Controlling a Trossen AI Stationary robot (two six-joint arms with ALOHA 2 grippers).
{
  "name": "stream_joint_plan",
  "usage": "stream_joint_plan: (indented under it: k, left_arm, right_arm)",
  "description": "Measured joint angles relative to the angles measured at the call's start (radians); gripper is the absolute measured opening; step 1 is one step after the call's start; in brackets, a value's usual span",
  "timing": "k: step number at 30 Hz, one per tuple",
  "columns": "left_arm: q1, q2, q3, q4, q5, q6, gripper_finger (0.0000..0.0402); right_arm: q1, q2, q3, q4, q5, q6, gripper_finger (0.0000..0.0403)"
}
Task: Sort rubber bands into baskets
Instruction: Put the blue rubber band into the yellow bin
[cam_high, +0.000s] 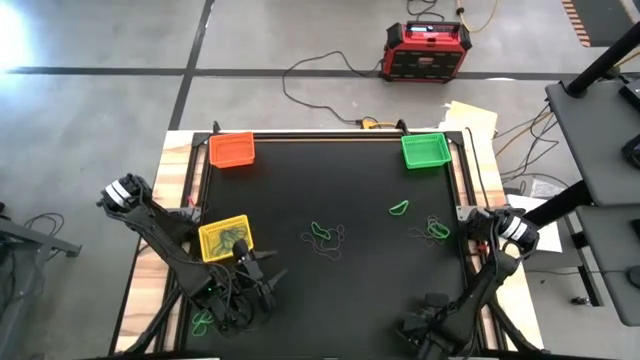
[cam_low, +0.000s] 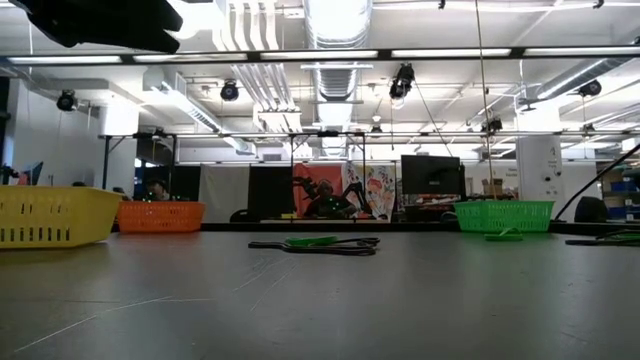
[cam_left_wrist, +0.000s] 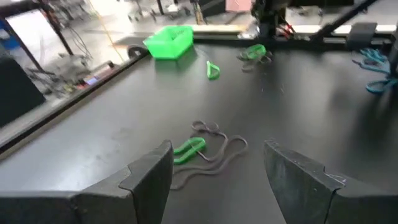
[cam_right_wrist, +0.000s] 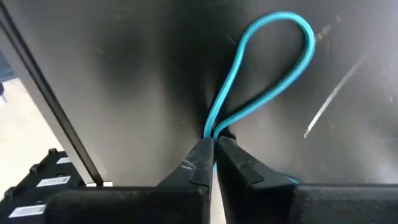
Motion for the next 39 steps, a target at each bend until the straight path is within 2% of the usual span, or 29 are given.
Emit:
stream_joint_plan:
  k: [7,27,33,39]
  left_arm:
    - [0.0,-0.009,0.0,-0.001,0.089,0.0,0.0232]
    - [0.0,-0.016,0.0,-0.045,0.101,0.0,0.0232]
    - [-0.007,-0.049,0.0,-0.048,0.214,-0.003,0.0232]
    - [-0.052,-0.053,0.0,-0.052,0.282,-0.021,0.0232]
  right_arm:
    - [-0.038,0.002,0.03,0.017,0.037,-0.068,0.0008]
    - [-0.137,-0.002,0.082,0.017,0.148,-0.252,0.0008]
    - [-0.205,-0.002,0.082,0.064,0.228,-0.37,0.0008]
    - [-0.31,0.006,0.082,0.165,0.324,-0.557,0.0008]
